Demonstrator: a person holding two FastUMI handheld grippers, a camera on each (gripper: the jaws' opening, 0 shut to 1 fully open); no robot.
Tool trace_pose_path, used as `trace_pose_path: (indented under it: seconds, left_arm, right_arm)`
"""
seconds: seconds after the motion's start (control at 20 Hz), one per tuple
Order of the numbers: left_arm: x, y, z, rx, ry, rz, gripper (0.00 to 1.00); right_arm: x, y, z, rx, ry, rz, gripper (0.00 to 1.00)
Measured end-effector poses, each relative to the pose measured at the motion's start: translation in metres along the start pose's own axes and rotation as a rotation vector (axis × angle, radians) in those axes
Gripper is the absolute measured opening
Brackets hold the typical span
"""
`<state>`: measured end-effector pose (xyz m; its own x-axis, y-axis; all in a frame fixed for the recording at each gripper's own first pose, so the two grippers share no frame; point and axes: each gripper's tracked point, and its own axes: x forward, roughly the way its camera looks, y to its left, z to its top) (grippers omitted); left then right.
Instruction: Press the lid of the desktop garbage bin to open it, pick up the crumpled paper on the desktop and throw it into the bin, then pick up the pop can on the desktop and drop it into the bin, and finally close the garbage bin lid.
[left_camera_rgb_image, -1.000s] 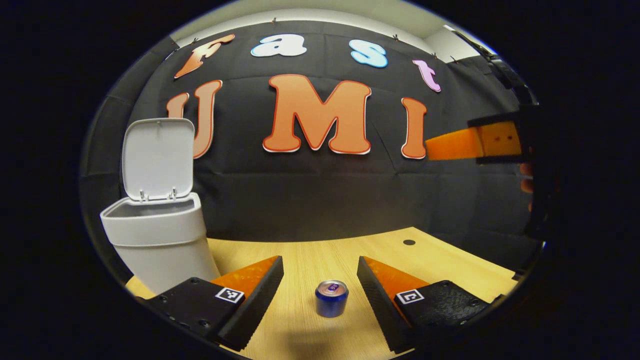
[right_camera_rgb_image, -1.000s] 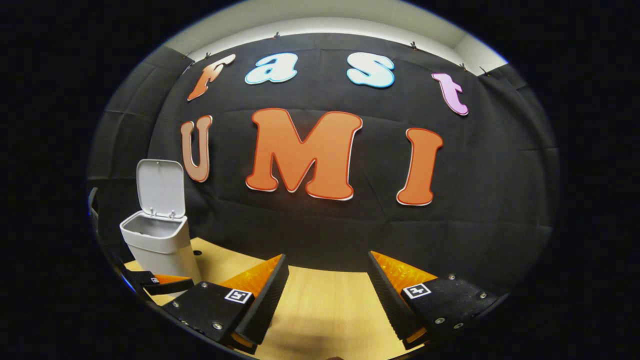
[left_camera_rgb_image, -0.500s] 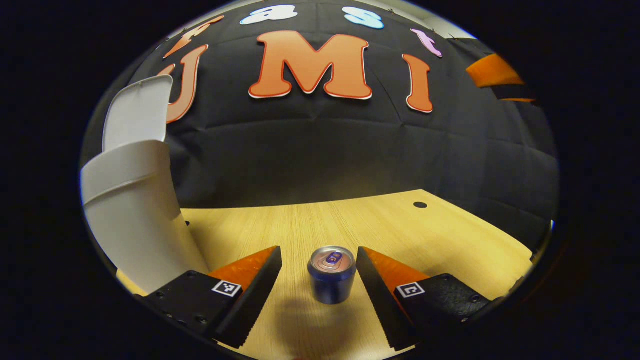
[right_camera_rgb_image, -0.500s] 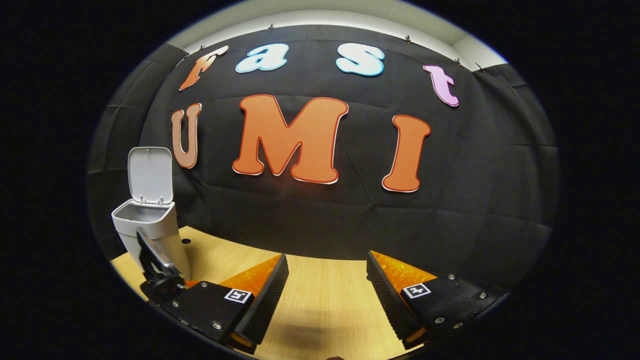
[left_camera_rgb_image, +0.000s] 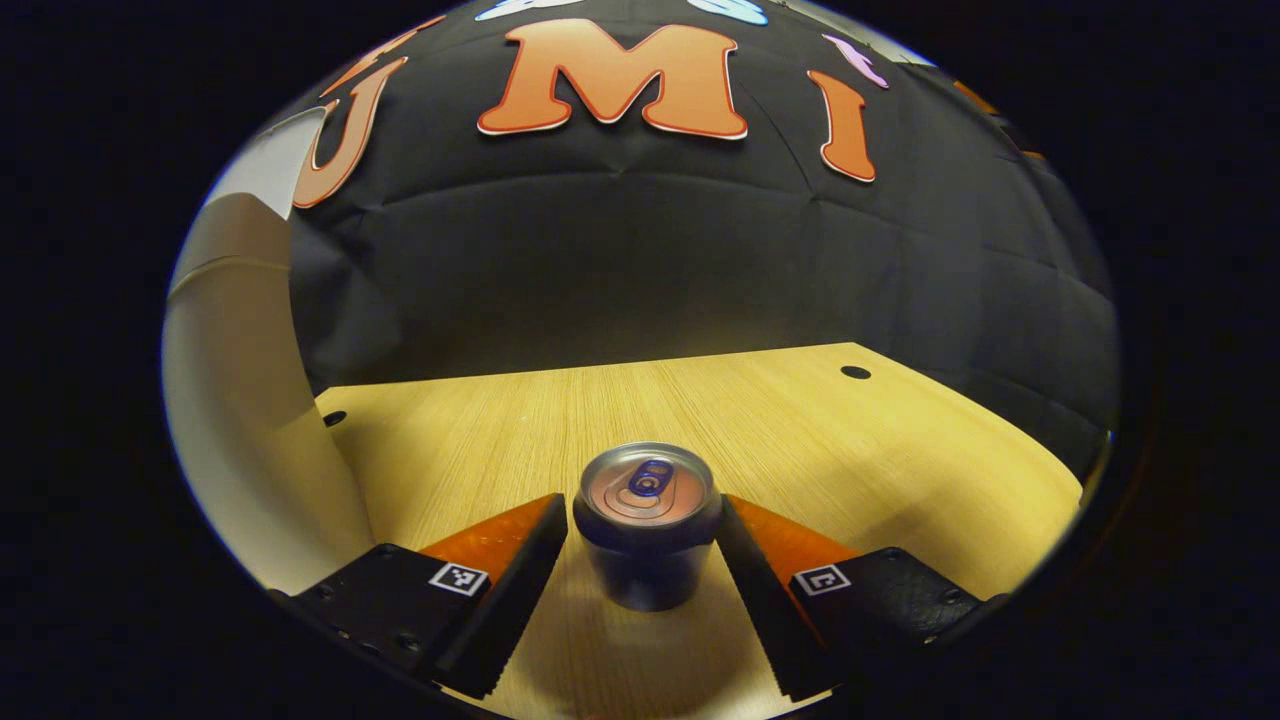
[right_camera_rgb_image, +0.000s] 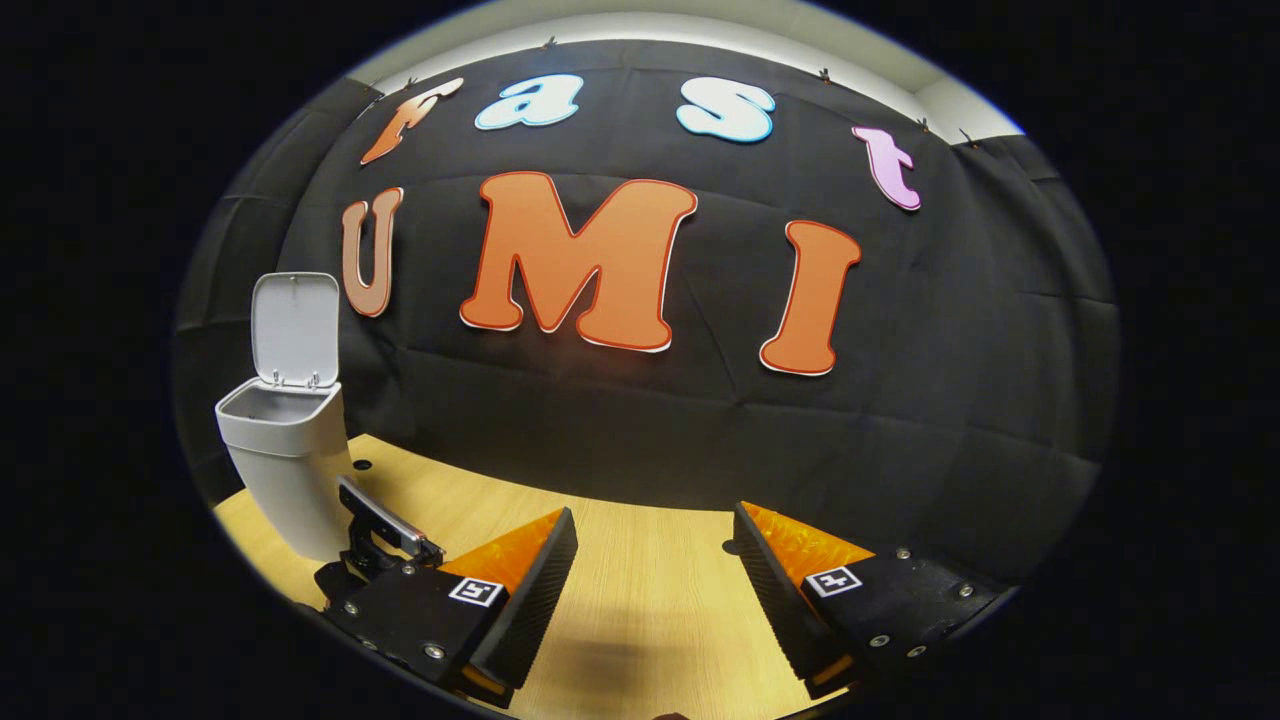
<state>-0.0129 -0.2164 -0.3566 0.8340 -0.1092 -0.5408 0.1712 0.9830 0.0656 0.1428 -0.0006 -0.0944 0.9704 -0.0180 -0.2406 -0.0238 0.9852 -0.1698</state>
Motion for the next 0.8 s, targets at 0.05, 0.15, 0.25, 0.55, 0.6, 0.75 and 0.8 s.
trace_pose_path:
  seconds: [0.05,0.15,0.25,0.55,0.6,0.75,0.8]
  left_arm:
    - [0.006,-0.001,-0.003,0.006,0.006,-0.004,0.95]
    - [0.013,-0.003,-0.007,0.023,0.014,0.000,0.95]
    - [0.016,-0.004,-0.006,0.019,0.019,-0.001,0.95]
    - [0.005,-0.005,0.018,0.025,0.001,-0.004,0.83]
    - [0.000,-0.006,0.025,0.027,-0.005,-0.002,0.83]
    - [-0.022,-0.003,0.049,0.011,-0.042,-0.001,0.83]
    - [-0.031,0.000,0.063,0.006,-0.070,0.002,0.83]
  right_arm:
    - [0.001,-0.001,-0.002,0.002,0.005,-0.001,0.94]
    - [0.002,-0.001,-0.002,0.004,0.008,-0.003,0.94]
    - [0.002,-0.002,-0.004,0.003,0.010,-0.003,0.94]
    - [0.005,-0.002,-0.008,0.017,0.022,-0.004,0.94]
    - [0.005,-0.001,-0.009,0.021,0.024,-0.002,0.94]
    - [0.005,0.003,-0.005,0.038,0.017,0.009,0.94]
    - [0.004,0.005,-0.003,0.042,0.012,0.011,0.94]
